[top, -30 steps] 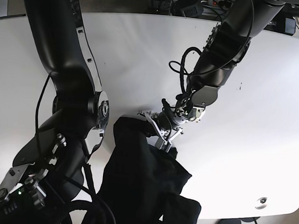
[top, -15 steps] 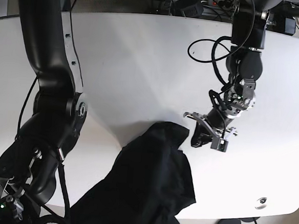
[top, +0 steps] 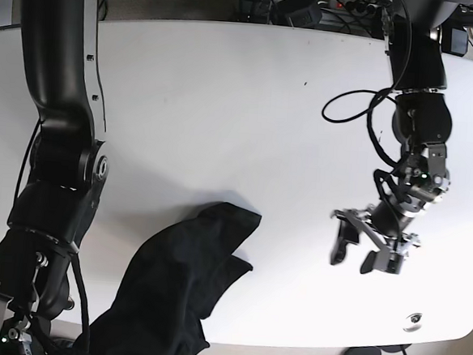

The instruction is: Fold the T-shirt properly

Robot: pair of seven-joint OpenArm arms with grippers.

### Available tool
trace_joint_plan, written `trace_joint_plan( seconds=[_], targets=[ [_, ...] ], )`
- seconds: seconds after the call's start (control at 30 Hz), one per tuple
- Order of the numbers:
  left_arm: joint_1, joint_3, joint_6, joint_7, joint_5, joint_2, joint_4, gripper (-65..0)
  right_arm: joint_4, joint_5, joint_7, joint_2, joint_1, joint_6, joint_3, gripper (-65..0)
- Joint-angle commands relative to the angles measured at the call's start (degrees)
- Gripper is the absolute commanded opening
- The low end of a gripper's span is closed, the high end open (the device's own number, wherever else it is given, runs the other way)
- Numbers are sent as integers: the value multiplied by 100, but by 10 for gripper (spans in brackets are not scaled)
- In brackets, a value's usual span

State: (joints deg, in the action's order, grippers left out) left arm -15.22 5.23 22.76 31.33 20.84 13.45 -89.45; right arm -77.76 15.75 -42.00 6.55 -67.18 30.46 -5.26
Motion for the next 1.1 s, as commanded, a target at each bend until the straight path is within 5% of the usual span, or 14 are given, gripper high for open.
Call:
trace_joint_plan(
  seconds=[0.03,0.13,0.27,0.43,0.7,0.77,0.97,1.03,1.1],
  targets=[
    [-152,-211,23,-236,118,-180,158,-249,-115,82,213,35,-179,-26,-6,-631],
    [-161,-783,14,-729,109,-471,835,-244,-115,82,213,35,-109,-26,3,-631],
    [-451,-1592,-39,-2197,-207,-796,2602,-242,-132,82,213,27,-91,-26,11,-631],
    [-1199,-1715,-356,-3094,-629,-1323,4589,-240,-501,82,11,-96,-21,-17,20,-631],
    [-2157,-1732,-285,-3243,-629,-1904,6303,-240,-835,82,-209,-228,14,0,11,-631],
    [-2289,-1732,190,-3234,-620,-2088,6672,-240,-844,82,-209,-246,14,0,11,-631],
    [-2306,-1732,638,-2751,-612,-2185,6848,-251,-844,82,-209,-255,14,-8,11,-631],
    [-2289,-1732,638,-2768,-612,-2185,6848,-344,-844,82,-209,-255,14,-8,11,-631],
    [-2289,-1715,620,-2777,-612,-2158,6848,-537,-844,82,-209,-255,14,-8,11,-631]
  ],
)
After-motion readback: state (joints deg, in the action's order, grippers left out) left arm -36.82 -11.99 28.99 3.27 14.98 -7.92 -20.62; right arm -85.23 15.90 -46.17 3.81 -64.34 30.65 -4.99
